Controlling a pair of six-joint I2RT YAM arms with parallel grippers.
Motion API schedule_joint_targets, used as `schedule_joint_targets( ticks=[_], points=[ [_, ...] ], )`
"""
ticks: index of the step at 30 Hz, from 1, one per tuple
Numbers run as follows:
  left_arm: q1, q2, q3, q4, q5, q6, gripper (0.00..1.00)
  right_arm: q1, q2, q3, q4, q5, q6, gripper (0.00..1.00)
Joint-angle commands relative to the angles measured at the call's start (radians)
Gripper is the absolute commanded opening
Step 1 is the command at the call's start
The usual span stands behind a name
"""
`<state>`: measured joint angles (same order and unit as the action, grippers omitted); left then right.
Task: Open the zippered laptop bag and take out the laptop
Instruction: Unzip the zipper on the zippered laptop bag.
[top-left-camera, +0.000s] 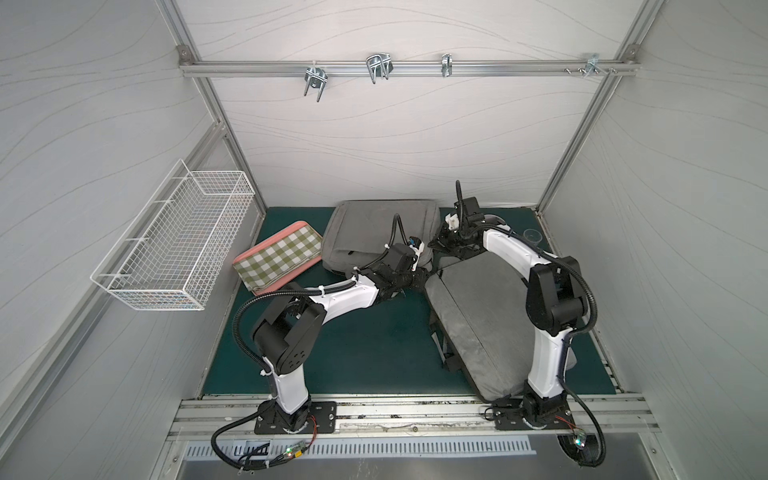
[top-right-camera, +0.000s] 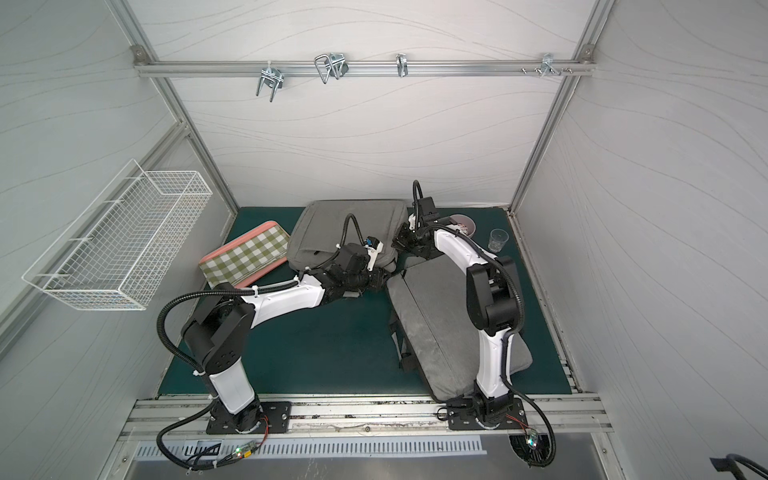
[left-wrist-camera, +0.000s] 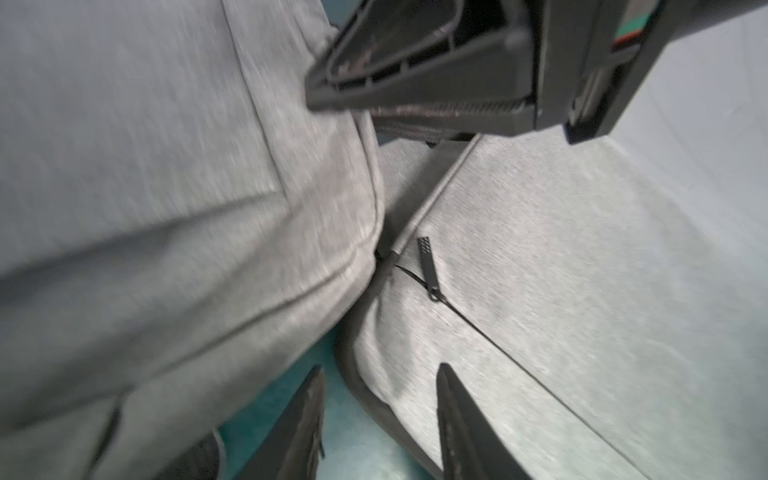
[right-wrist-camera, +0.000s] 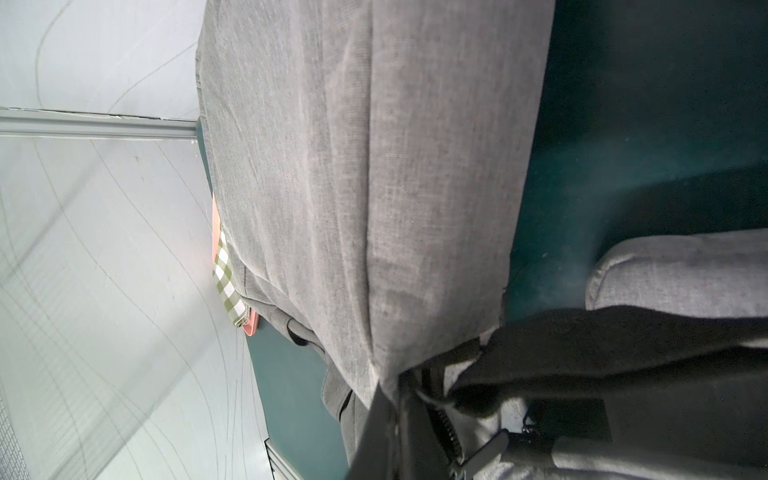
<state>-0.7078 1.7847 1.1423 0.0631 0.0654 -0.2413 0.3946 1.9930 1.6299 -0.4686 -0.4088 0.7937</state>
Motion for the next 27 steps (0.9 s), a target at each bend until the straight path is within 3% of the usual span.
schedule_joint_targets(
  ticks=[1, 9, 14, 22, 27],
  points=[
    [0.001, -0.006, 0.062, -0.024, -0.082, 0.183, 0.49, 0.043, -0.052, 0.045, 0.020, -0.102, -0.008, 0.02],
    [0.036, 0.027, 0.109, -0.070, -0.032, 0.467, 0.56, 0.044, -0.049, 0.056, 0.004, -0.111, -0.031, 0.01],
    [0.072, 0.050, 0.132, -0.085, -0.060, 0.520, 0.56, 0.044, -0.054, 0.045, 0.000, -0.116, -0.046, 0.00],
    [0.097, 0.086, 0.143, -0.099, 0.085, 0.568, 0.57, 0.043, -0.056, 0.041, 0.010, -0.129, -0.045, 0.00],
    [0.101, 0.123, 0.174, -0.131, 0.144, 0.600, 0.48, 0.043, -0.059, 0.038, 0.009, -0.139, -0.043, 0.00]
  ],
)
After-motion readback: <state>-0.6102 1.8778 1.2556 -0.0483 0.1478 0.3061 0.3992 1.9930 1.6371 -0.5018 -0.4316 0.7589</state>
